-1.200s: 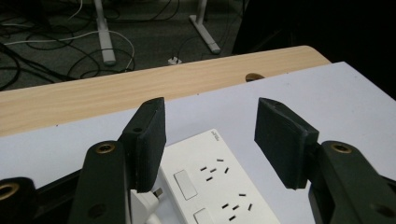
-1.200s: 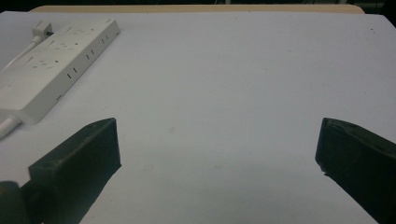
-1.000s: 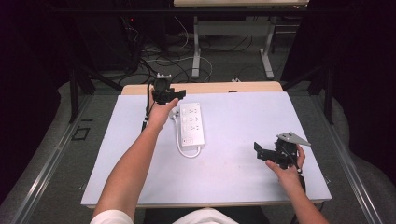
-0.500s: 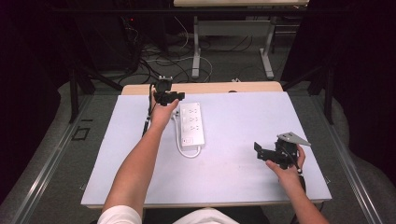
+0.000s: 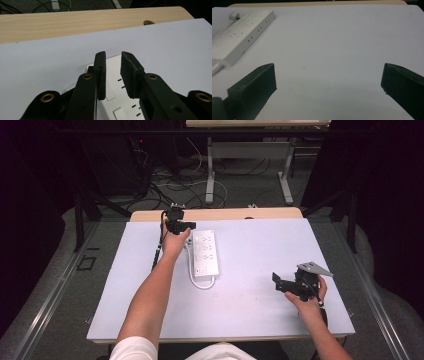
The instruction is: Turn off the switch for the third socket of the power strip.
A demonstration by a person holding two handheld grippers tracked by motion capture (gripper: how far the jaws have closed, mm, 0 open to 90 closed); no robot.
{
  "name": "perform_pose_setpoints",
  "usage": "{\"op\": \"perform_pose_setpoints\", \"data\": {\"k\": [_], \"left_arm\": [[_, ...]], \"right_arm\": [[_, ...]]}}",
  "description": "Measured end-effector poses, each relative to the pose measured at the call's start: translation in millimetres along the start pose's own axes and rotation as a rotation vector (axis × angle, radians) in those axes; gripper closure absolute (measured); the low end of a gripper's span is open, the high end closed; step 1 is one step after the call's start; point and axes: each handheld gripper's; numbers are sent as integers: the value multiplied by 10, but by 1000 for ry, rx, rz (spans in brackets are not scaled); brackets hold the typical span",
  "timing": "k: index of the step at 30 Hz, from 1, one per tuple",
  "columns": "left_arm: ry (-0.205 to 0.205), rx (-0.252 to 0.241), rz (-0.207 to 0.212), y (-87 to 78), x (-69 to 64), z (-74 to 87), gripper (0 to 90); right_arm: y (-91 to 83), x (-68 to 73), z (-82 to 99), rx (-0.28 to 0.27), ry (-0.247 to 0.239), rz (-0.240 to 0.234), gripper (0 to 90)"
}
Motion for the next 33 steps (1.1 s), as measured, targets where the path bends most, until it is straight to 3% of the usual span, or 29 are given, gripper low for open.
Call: {"op": "perform_pose_setpoints", "data": {"k": [17, 33], "left_arm": [[-27, 48, -2, 148, 92, 67, 894], [-38, 87, -18, 336, 88, 144, 900]], "right_arm": [[7, -17, 4, -2, 11, -6, 0], [3, -16, 4, 7, 18, -12, 0]]}}
Point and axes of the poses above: each handheld gripper's, and its own axes: y roughly forward along the jaws, z roughly out of its underside, x roughly to its left, and after that the axes turned 13 degrees about z, right-handed
